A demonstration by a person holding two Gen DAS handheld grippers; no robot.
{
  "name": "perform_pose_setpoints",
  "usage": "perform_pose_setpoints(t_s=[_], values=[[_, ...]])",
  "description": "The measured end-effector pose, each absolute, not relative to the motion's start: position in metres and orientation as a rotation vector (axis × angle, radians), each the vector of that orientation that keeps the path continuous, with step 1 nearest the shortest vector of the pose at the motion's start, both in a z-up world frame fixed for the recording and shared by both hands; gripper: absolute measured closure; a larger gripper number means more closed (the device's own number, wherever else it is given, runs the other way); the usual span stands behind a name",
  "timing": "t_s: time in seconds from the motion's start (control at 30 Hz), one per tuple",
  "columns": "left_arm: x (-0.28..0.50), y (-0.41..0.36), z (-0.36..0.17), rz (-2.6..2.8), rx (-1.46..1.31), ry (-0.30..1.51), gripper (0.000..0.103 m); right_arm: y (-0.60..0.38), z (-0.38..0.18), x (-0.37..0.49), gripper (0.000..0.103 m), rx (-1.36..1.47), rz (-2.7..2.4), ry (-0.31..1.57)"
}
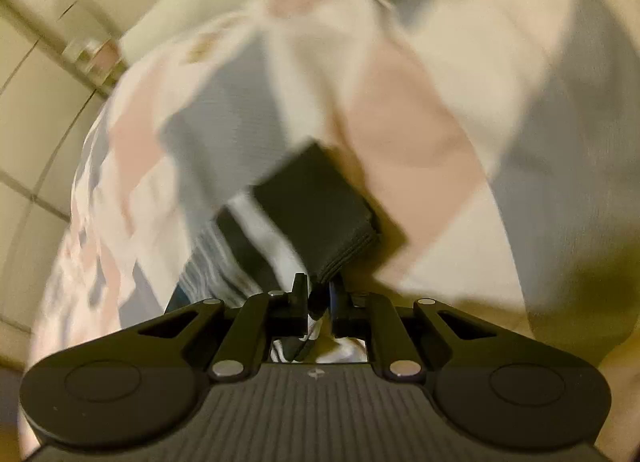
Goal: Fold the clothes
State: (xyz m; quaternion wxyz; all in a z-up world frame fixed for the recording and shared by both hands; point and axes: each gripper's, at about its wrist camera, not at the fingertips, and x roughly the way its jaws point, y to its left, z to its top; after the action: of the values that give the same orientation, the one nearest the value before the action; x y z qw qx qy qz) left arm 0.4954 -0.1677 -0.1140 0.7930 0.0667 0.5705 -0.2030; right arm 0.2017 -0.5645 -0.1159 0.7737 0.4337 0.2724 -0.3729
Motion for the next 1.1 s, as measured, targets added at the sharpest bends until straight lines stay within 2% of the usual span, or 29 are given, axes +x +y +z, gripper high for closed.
perform_pose_setpoints(t_s=[0.2,0.37,0.43,0.47,0.5,0.53,0.63,0.83,0.97,1.1], values=[[0.498,-0.094,-0.1,-0.356,0.039,1.224,0.057,-0.468,-0.056,0.28,0.093,0.503,-0.6,0.62],[0.496,-0.02,-0.091,-0.273,-0.034,1.224,0.057,-0.331,-0.035,0.364,0.093,0.282,-0.195,0.643],[0.49,0.007,-0.093,-0.243,-0.055,1.238,0.057,-0.274,-0.044,0.381,0.087,0.28,-0.033,0.695],[0.487,0.019,-0.095,-0.23,-0.066,1.247,0.057,-0.247,-0.051,0.386,0.08,0.27,0.028,0.738],[0.483,0.031,-0.097,-0.218,-0.078,1.257,0.057,-0.229,-0.06,0.39,0.059,0.256,0.067,0.787],[0.479,0.039,-0.1,-0.212,-0.094,1.269,0.057,-0.21,-0.068,0.393,0.048,0.241,0.106,0.836],[0.469,0.052,-0.108,-0.217,-0.139,1.302,0.057,-0.172,-0.093,0.388,0.047,0.204,0.182,0.958],[0.461,0.032,-0.128,-0.297,-0.287,1.379,0.056,-0.211,-0.121,0.35,0.047,0.329,0.062,1.08],[0.465,0.01,-0.146,-0.344,-0.545,1.432,0.044,-0.244,-0.122,0.332,0.047,0.401,-0.02,1.1],[0.47,-0.009,-0.168,-0.305,-0.819,1.449,0.043,-0.274,-0.125,0.312,0.047,0.459,-0.084,1.111]])
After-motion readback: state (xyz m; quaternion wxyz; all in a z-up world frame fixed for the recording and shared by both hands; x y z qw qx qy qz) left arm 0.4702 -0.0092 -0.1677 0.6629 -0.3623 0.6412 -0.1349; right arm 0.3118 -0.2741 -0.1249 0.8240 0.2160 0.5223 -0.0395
